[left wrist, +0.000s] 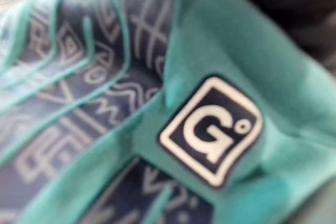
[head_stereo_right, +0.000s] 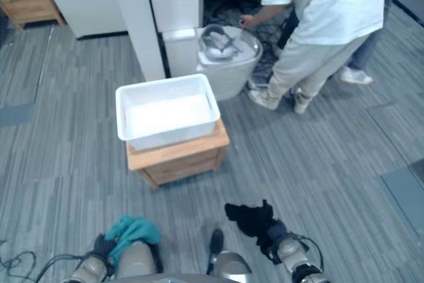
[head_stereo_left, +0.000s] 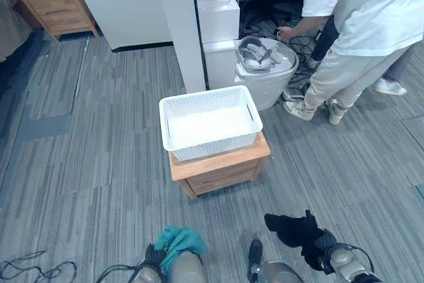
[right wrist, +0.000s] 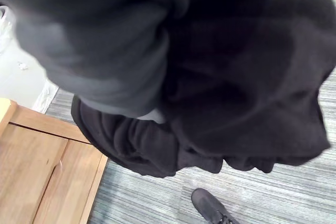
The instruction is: Tidy up the quilt and then pick up the clothes from the bed and put them into the laundry hamper.
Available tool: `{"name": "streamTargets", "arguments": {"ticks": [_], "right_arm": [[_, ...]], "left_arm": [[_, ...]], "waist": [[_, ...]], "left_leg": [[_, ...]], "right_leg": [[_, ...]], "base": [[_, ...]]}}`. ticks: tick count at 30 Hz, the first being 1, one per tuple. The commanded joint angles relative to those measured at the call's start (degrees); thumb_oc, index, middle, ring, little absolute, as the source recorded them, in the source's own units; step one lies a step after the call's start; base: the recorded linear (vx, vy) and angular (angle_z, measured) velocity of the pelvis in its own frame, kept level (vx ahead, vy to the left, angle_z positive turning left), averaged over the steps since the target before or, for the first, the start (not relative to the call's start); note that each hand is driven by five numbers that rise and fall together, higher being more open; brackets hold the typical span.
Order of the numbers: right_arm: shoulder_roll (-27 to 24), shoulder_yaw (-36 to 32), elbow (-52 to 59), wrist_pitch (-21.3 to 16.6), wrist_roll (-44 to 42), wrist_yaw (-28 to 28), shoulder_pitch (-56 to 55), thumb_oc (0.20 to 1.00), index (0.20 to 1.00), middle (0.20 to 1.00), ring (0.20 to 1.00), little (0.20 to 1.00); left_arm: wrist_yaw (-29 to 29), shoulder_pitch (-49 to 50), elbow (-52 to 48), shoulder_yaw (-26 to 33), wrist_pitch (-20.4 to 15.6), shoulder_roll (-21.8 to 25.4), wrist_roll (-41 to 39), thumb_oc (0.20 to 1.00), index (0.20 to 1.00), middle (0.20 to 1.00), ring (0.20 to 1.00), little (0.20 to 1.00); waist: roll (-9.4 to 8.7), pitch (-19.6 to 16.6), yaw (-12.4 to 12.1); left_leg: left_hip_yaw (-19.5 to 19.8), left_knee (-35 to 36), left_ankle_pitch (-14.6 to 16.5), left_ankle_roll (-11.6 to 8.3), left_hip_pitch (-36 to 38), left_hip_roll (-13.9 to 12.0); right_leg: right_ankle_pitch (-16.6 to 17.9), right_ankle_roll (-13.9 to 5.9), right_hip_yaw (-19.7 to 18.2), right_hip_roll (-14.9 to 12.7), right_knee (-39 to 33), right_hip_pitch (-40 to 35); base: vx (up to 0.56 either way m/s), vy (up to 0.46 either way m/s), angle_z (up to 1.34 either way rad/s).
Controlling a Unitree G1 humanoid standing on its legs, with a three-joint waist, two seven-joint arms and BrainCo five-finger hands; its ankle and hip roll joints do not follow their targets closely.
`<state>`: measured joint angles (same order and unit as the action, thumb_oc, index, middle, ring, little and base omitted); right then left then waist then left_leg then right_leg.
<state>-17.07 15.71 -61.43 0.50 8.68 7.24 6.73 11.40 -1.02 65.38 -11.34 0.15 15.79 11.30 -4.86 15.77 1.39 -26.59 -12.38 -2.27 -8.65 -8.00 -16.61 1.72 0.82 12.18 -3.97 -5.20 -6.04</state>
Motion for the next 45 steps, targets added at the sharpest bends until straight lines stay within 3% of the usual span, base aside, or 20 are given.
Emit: {"name": "streamTargets", "arguments": {"ticks": [1,6,7,8,9,11,12,14,16,19,22,26,32,45], "right_arm": [[-2.87,-0.52,4.83,-0.63,0.73,0.00,-3.08,0.200,0.200,0.200,0.200,0.200],[-3.31,-2.06,7.70,-1.00,0.52,0.72,-3.27,0.200,0.200,0.200,0.200,0.200],[-3.62,-2.78,9.06,-1.26,0.22,1.27,-2.94,0.200,0.200,0.200,0.200,0.200],[-5.10,-3.96,14.38,-1.53,0.89,2.23,-1.64,0.200,0.200,0.200,0.200,0.200],[-5.11,-3.99,14.46,-1.47,0.90,2.21,-1.67,0.200,0.200,0.200,0.200,0.200],[-7.47,-6.31,21.13,-2.34,0.71,4.25,-0.76,0.200,0.200,0.200,0.200,0.200],[-8.77,-7.41,24.72,-2.87,0.63,4.89,-0.84,0.200,0.200,0.200,0.200,0.200],[-11.68,-9.54,31.65,-3.81,0.90,5.79,-1.32,0.200,0.200,0.200,0.200,0.200],[-15.31,-12.33,37.01,-4.64,0.78,6.93,-1.48,0.200,0.200,0.200,0.200,0.200],[-18.10,-15.53,44.20,-5.26,1.77,8.18,-1.90,0.200,0.200,0.200,0.200,0.200],[-21.25,-20.73,53.56,-7.36,2.05,8.23,-3.71,0.200,0.200,0.200,0.200,0.200],[-21.84,-21.49,60.47,-9.44,-0.38,5.86,-3.66,0.200,0.200,0.200,0.200,0.200],[-22.87,-13.41,70.68,-12.86,-4.84,0.34,2.97,0.200,0.200,0.200,0.200,0.200],[-20.73,4.47,63.99,-10.95,-4.03,-2.22,23.34,0.200,0.200,0.200,0.200,0.200]], "left_arm": [[0.15,-0.27,0.56,-1.11,-0.34,0.21,-1.78,0.200,0.200,0.200,0.200,0.200],[-0.40,-0.05,0.82,-1.62,0.11,0.64,-0.06,0.200,0.200,0.200,0.200,0.200],[-0.47,-0.25,0.72,-2.16,0.15,0.99,0.76,0.200,0.200,0.200,0.200,0.200],[-0.77,-0.71,-0.07,-3.09,0.20,1.76,2.12,0.200,0.200,0.200,0.200,0.200],[-0.78,-0.72,-0.08,-3.10,0.21,1.75,2.13,0.200,0.200,0.200,0.200,0.200],[-0.03,-1.28,-1.46,-3.58,-0.17,2.96,3.15,0.200,0.200,0.200,0.200,0.200],[-0.06,-1.50,-1.43,-3.75,-0.44,3.02,3.53,0.200,0.200,0.200,0.200,0.200],[-0.55,-1.75,-0.76,-4.05,-0.91,3.24,4.45,0.200,0.200,0.200,0.200,0.200],[-0.52,-1.50,-0.01,-3.86,-1.41,4.06,5.24,0.200,0.200,0.200,0.200,0.200],[-0.66,-0.28,-0.20,-1.80,-1.08,4.39,4.21,0.200,0.200,0.200,0.200,0.200],[-0.42,0.95,0.14,0.15,-1.51,2.94,3.48,0.200,0.200,0.200,0.200,0.200],[-0.65,1.76,1.14,-0.02,-1.52,1.75,4.22,0.200,0.200,0.200,0.200,0.200],[-0.64,2.66,1.71,-0.34,-1.65,1.32,4.24,0.200,0.200,0.200,0.200,0.200],[3.32,3.59,-0.72,0.09,-3.25,1.73,-2.16,0.200,0.200,0.200,0.200,0.200]], "waist": [[1.97,-3.51,1.11],[2.36,-4.13,1.65],[2.17,-3.95,1.72],[1.93,-2.80,2.92],[1.85,-2.84,2.79],[2.09,-1.07,4.68],[2.32,-0.99,5.15],[1.96,-1.35,6.79],[1.16,-1.71,7.62],[0.21,-2.86,7.04],[0.88,-4.20,7.11],[1.48,-4.99,7.15],[1.30,-5.06,5.64],[0.94,-3.38,-0.41]], "left_leg": [[2.60,7.95,-1.39,0.07,4.33,1.64],[1.94,11.33,-1.25,1.47,7.55,3.49],[1.69,11.70,-0.43,2.15,8.51,4.22],[1.01,13.18,1.26,4.02,10.87,5.59],[0.86,13.24,1.26,4.08,10.88,5.74],[0.80,14.97,2.00,5.09,12.67,5.93],[1.05,15.29,2.28,5.07,13.18,5.88],[1.85,15.53,2.95,4.45,14.18,6.79],[2.54,15.08,3.94,4.12,14.57,7.44],[2.38,13.75,4.90,3.71,15.42,6.85],[2.29,14.53,4.19,3.21,16.68,6.50],[2.35,16.91,2.79,2.51,17.97,6.33],[2.45,17.38,2.52,1.94,18.04,6.08],[6.15,17.38,1.13,1.70,13.36,6.29]], "right_leg": [[-9.14,-7.93,3.65,-3.93,1.71,-5.70],[-9.81,-8.69,4.04,-5.17,7.95,-4.80],[-9.60,-9.32,3.76,-6.04,11.69,-3.70],[-6.04,-11.34,1.70,-8.40,23.00,1.65],[-6.18,-11.40,1.51,-8.57,23.32,1.90],[-3.36,-12.09,-3.05,-8.23,32.48,8.95],[-4.11,-11.35,-5.07,-6.81,30.83,10.68],[-5.30,-10.55,-7.62,-4.84,19.03,9.32],[-4.85,-11.35,-9.11,-5.01,9.21,7.30],[-3.75,-10.98,-9.01,-4.44,7.85,5.78],[-3.46,-10.29,-7.53,-3.84,4.15,3.06],[-2.58,-10.61,-6.30,-4.06,1.44,0.88],[-2.13,-11.07,-5.22,-4.55,0.61,-0.07],[-1.53,-10.96,-2.01,-5.36,0.88,1.49]], "base": [[0.26,0.137,-0.05],[0.21,0.225,-0.14],[0.22,0.353,-0.06],[0.16,0.278,0.01],[0.10,0.282,-0.01],[0.04,0.173,-0.05],[0.13,0.112,0.05],[0.19,0.008,0.10],[0.17,-0.086,0.23],[0.09,-0.103,0.45],[0.12,-0.044,0.11],[0.06,0.011,0.09],[0.01,0.008,0.06],[-0.01,0.008,0.16]]}}
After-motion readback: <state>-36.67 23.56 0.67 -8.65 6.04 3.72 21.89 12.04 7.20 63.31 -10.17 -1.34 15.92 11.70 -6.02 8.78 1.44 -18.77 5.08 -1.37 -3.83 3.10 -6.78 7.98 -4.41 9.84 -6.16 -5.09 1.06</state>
